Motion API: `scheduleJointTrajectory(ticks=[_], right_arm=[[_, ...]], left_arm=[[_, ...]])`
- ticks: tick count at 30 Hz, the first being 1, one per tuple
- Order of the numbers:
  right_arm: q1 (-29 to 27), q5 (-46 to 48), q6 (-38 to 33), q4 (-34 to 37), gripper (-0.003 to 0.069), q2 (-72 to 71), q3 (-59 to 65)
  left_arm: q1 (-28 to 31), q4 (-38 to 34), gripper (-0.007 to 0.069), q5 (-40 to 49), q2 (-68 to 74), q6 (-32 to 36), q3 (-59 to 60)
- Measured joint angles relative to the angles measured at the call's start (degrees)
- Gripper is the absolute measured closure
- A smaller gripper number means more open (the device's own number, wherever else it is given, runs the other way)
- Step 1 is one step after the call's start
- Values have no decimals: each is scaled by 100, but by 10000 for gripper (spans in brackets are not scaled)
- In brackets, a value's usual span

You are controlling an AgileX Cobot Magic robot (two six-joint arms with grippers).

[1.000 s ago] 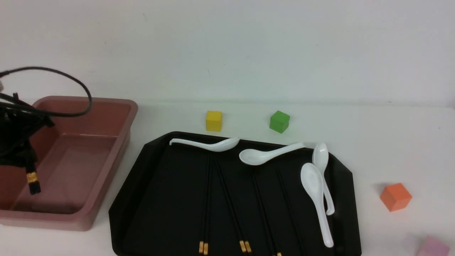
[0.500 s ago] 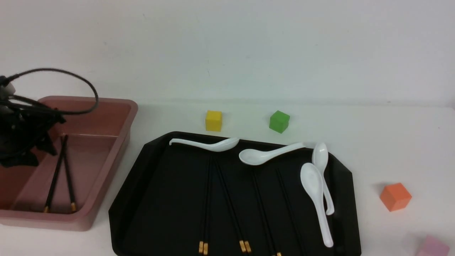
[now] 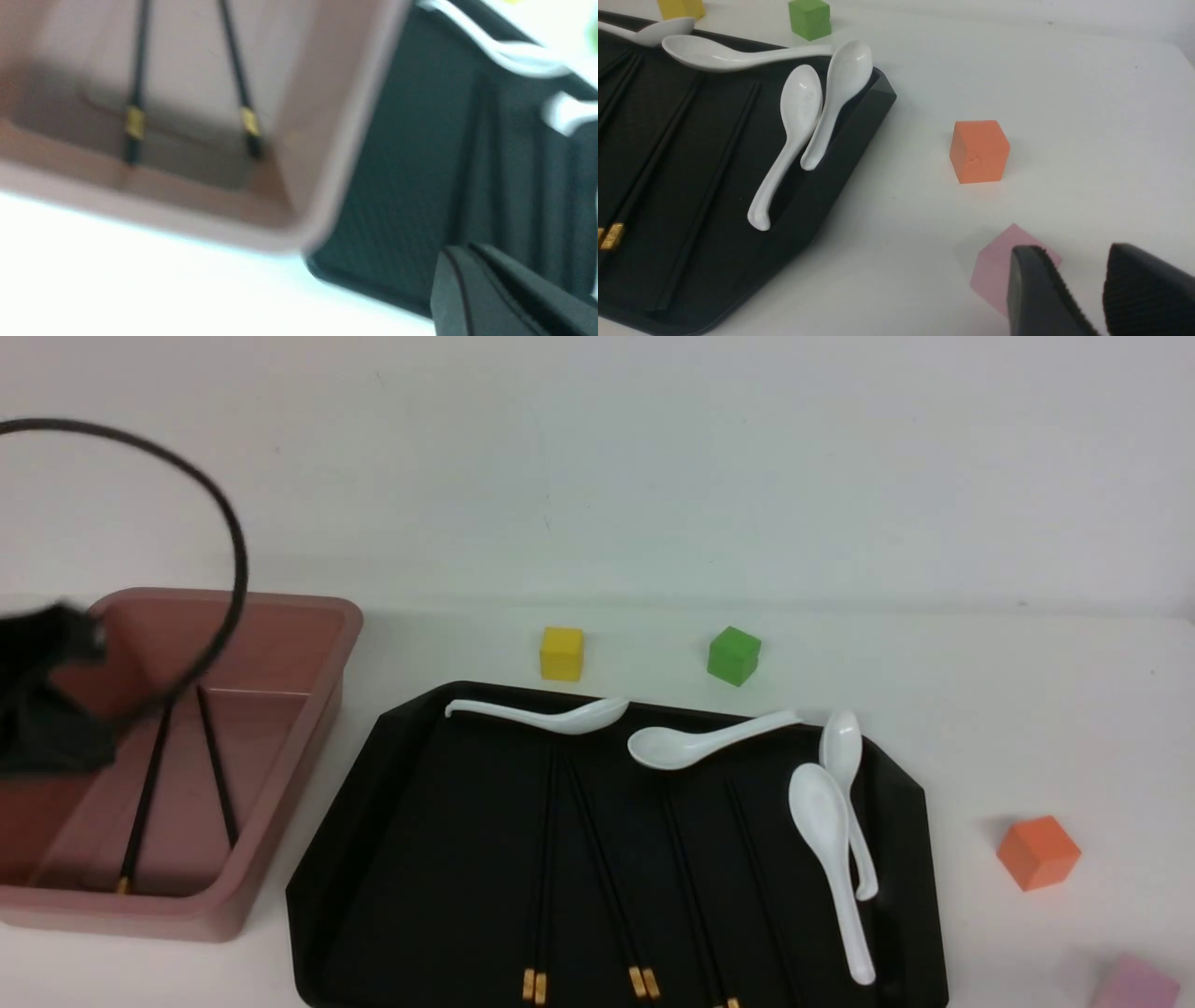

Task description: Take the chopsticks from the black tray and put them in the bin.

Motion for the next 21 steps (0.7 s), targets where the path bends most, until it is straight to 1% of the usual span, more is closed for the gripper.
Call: scheduleJointTrajectory(ticks=[1,6,9,11,12,14,17,18,21], right_arm=[[0,0,0,0,417,0,0],[0,0,0,0,417,0,0],[0,0,0,0,417,0,0],[0,0,0,0,417,0,0],[0,0,0,0,417,0,0],[0,0,0,0,417,0,0],[0,0,0,0,417,-5,0],[0,0,0,0,417,-5,0],[0,0,0,0,417,-5,0]], left_arm=[[0,-79,637,4,-160,81,148],[0,-782,637,-102,-2294,414,1453],[0,-1243,637,-613,-3693,655,2339],[0,-1364,637,-1142,-4537,704,2796],[0,-1374,637,-1189,-4621,704,2796],[0,-1436,637,-1644,-5461,680,3100],[0,-1516,637,-1936,-5903,381,3274],[0,-1524,637,-1960,-5910,212,3291],[0,-1518,637,-2017,-5866,0,3310]])
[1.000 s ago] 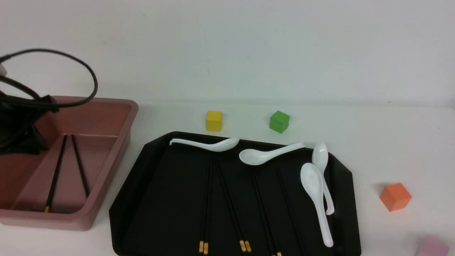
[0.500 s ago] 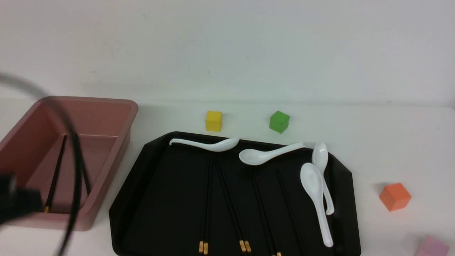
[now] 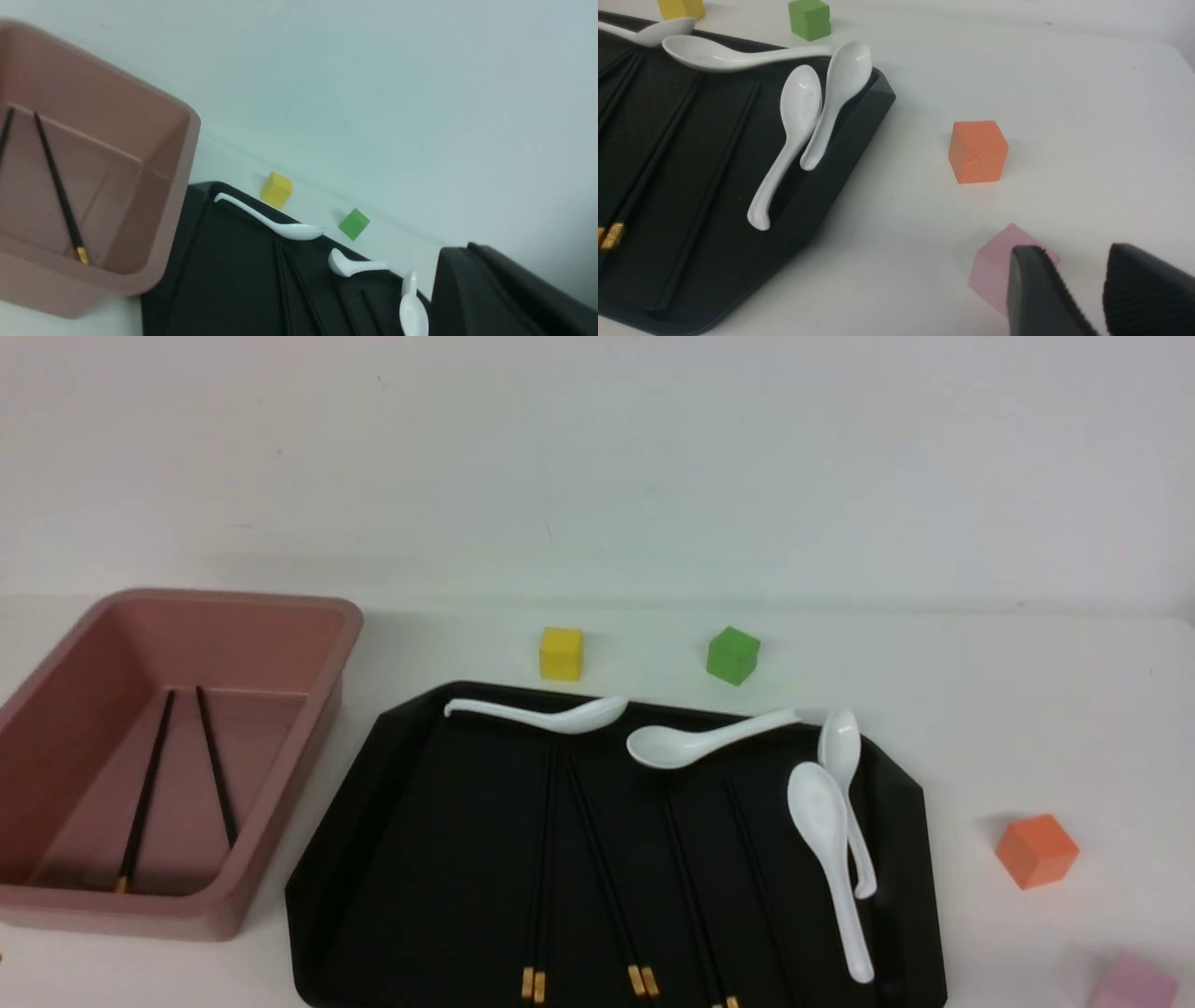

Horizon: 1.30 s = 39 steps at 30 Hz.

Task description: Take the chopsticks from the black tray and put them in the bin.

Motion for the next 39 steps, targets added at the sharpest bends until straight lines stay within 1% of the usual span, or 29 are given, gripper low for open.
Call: scheduleJointTrajectory(ticks=[7,13,18,20,22,26,34,37,39], right_arm=[[0,0,0,0,417,0,0],[0,0,0,0,417,0,0],[0,0,0,0,417,0,0],[0,0,0,0,417,0,0],[0,0,0,0,417,0,0],[0,0,0,0,417,0,0],[0,0,0,0,417,0,0],[0,0,0,0,417,0,0],[0,0,0,0,417,0,0]], left_arm=[[0,80,637,-118,503,-60,13],[0,664,637,-311,613,230,20],[-33,1097,637,-323,613,314,20],[-172,1382,636,-323,613,325,20],[-457,1668,635,-323,613,329,20],[-1036,1992,634,-379,613,329,21],[-2315,2085,629,-784,824,329,21],[-2632,2143,626,-819,1055,324,21],[-2719,2160,626,-819,1170,324,25]])
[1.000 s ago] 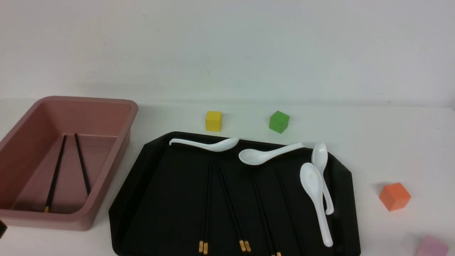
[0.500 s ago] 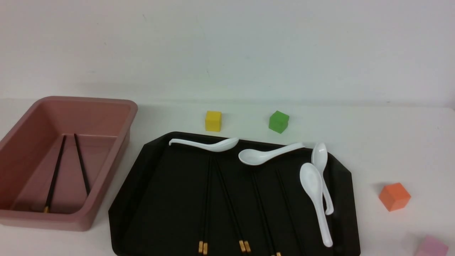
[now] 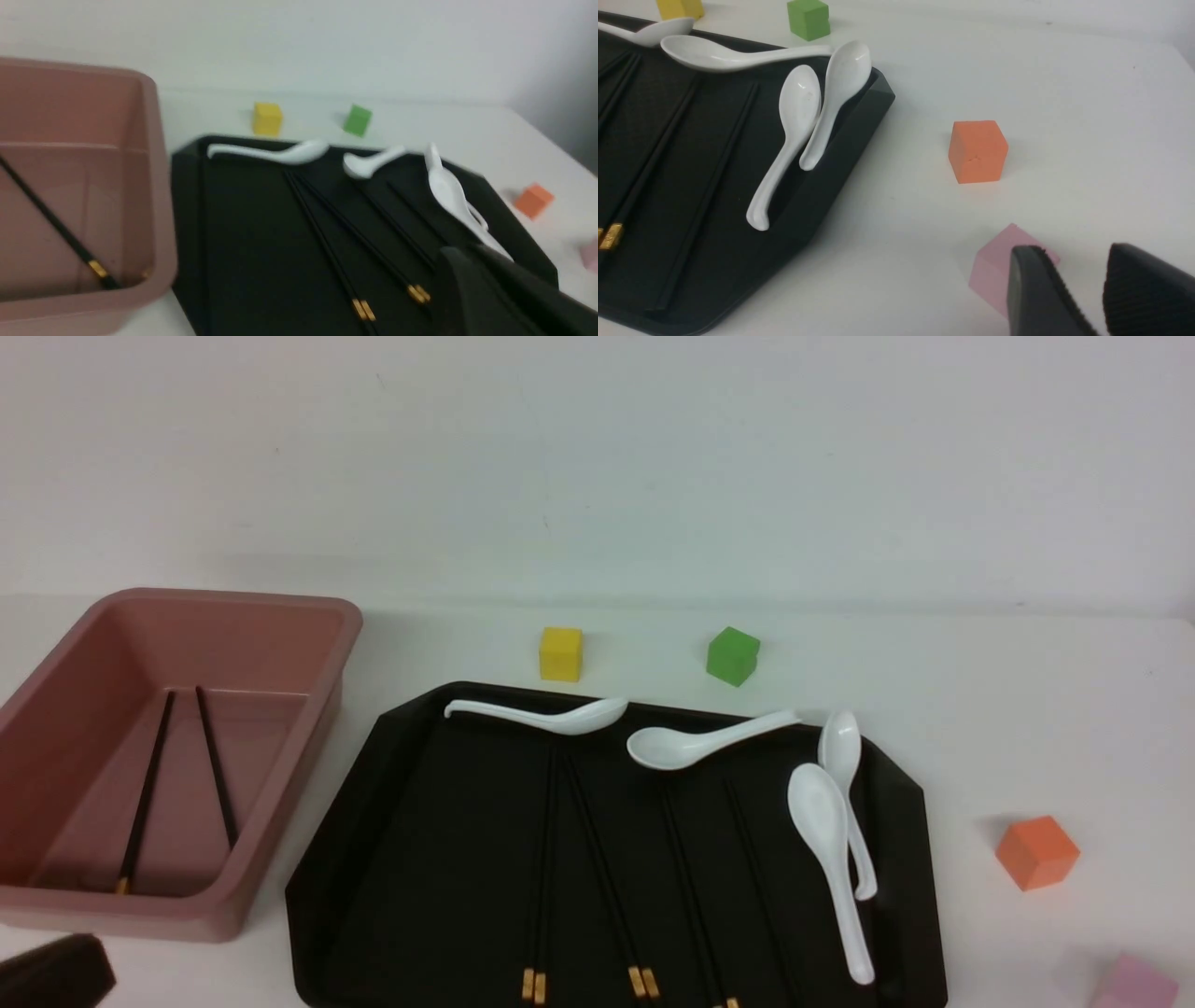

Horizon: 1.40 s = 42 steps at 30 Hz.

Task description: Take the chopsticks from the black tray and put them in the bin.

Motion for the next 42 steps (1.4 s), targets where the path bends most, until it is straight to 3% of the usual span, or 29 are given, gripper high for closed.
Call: scheduleJointTrajectory(ticks=[8,17,21,27,42], right_arm=[[0,0,0,0,417,0,0],[0,0,0,0,417,0,0],[0,0,0,0,417,0,0],[0,0,0,0,417,0,0],[0,0,0,0,417,0,0]], left_arm=[[-31,421,621,-165,59,-132,91],[681,1966,617,-828,-923,-2310,1414],[1021,2321,615,-903,-1176,-2802,1927],[1411,2413,608,-629,-1202,-2919,2139],[1434,2439,596,-467,-1202,-2697,2157]])
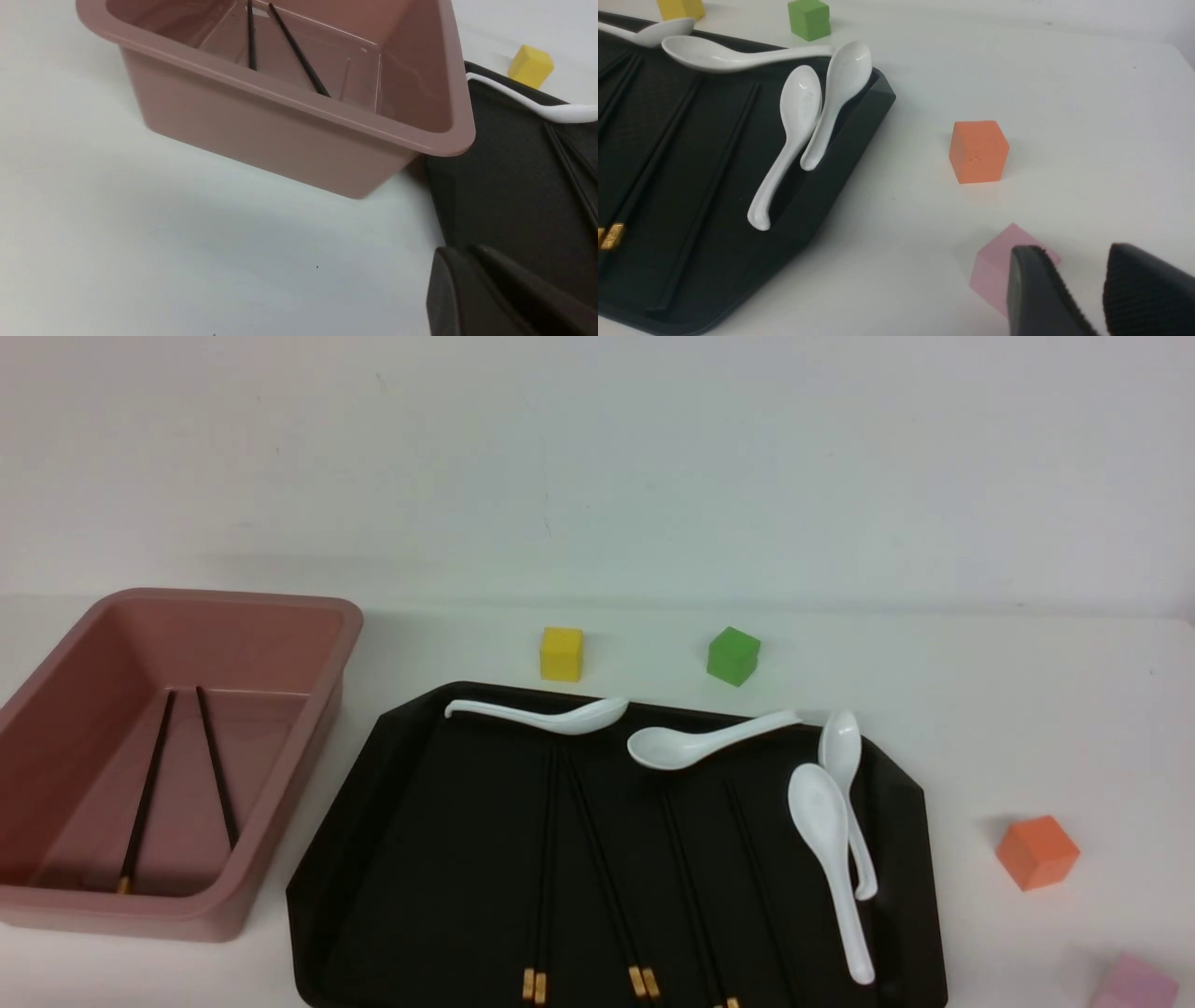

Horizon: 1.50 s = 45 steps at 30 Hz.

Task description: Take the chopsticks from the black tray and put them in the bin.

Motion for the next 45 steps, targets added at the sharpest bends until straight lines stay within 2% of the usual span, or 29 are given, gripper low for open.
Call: scheduleJointTrajectory(ticks=[45], right_arm=[[0,0,0,-4,417,0,0]], left_arm=[[0,0,564,0,0,4,0]])
